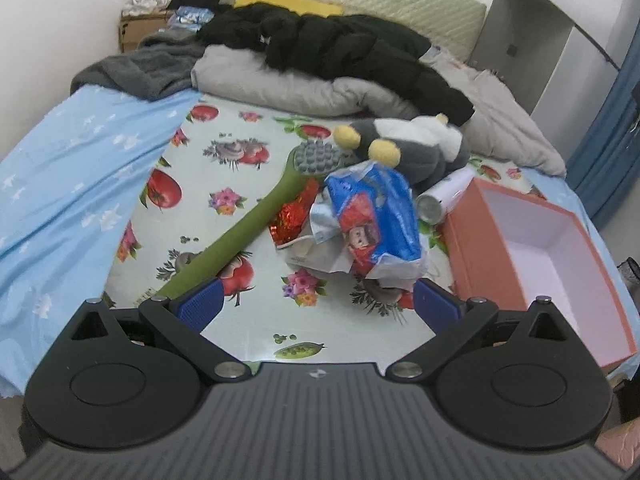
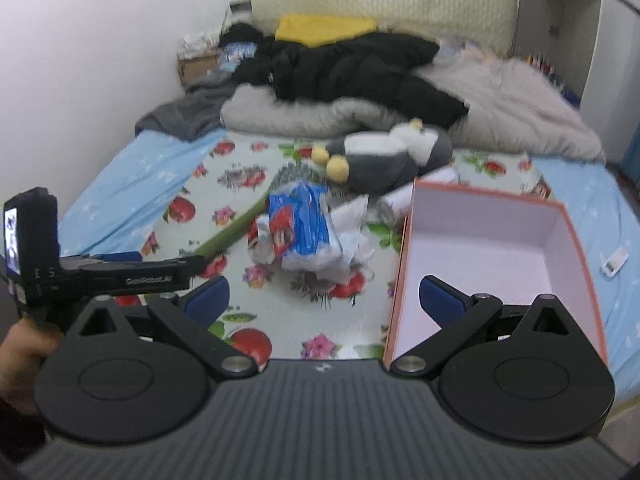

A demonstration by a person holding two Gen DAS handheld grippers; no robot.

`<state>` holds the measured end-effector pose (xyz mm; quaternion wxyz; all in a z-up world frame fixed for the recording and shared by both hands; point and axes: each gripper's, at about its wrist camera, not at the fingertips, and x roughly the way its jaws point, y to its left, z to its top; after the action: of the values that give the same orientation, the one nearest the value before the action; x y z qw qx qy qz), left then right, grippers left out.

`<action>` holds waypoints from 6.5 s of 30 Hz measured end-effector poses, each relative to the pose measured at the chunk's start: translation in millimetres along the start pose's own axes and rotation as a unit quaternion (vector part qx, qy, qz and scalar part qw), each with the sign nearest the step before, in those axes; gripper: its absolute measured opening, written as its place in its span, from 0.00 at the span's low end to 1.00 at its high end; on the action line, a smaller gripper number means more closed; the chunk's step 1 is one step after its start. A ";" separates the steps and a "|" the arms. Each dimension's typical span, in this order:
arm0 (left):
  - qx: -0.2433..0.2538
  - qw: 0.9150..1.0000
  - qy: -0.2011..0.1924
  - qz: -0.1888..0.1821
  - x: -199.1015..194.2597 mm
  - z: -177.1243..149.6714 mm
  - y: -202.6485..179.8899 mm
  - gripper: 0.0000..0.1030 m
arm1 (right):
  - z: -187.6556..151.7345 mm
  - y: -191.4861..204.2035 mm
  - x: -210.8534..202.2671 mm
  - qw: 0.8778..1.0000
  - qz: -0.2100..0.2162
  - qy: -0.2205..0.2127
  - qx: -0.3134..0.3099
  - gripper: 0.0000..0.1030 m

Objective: Organize soft objects
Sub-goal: 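Move the right gripper to the blue snack bag and close on it, then lift the blue bag with the right gripper while the left gripper grasps the white tissue, then carry the blue bag and white tissue with both grippers over the pink box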

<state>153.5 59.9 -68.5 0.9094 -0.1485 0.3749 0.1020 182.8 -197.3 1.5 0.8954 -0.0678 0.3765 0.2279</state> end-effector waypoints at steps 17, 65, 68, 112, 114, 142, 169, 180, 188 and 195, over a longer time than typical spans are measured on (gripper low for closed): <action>0.006 0.999 0.042 0.003 78.1 -6.9 -2.4 0.99 | 4.6 -0.5 73.1 0.997 -0.008 0.079 -0.022 1.00; 0.029 0.994 0.073 -0.077 239.2 9.4 22.2 0.85 | 41.7 -35.6 264.7 0.989 0.093 0.090 0.076 0.95; 0.033 0.993 0.068 -0.089 245.5 7.9 23.3 0.84 | 39.4 -36.2 281.9 0.987 0.097 0.101 0.081 0.76; -0.007 0.995 0.077 -0.063 85.4 -88.4 69.7 0.32 | -65.3 -0.5 172.7 0.989 0.027 0.100 0.104 0.05; -0.004 0.995 0.082 -0.065 80.1 -94.2 72.4 0.32 | -76.4 3.5 169.9 0.989 0.019 0.108 0.103 0.05; -0.109 0.984 0.124 -0.070 64.2 -114.1 105.2 0.75 | -132.3 5.2 182.9 0.982 -0.010 0.080 0.170 0.12; -0.035 0.994 0.100 0.026 83.6 -112.0 53.8 0.36 | -132.1 -1.9 148.8 0.990 -0.008 0.058 0.127 0.06; -0.043 0.996 0.072 0.024 61.0 -109.2 61.4 0.27 | -124.8 4.9 133.7 0.993 0.003 0.040 0.114 0.06; -0.049 0.998 0.044 0.010 35.0 -98.5 62.1 0.27 | -109.5 8.7 118.0 0.994 0.006 0.016 0.103 0.06; -0.045 0.999 0.010 -0.014 3.1 -80.9 53.3 0.27 | -93.2 11.8 95.0 0.995 0.007 -0.012 0.094 0.06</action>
<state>87.1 82.0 -135.6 0.8994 -0.1952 0.3768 0.1049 175.6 -180.2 -130.9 0.9007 0.0226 0.3857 0.1989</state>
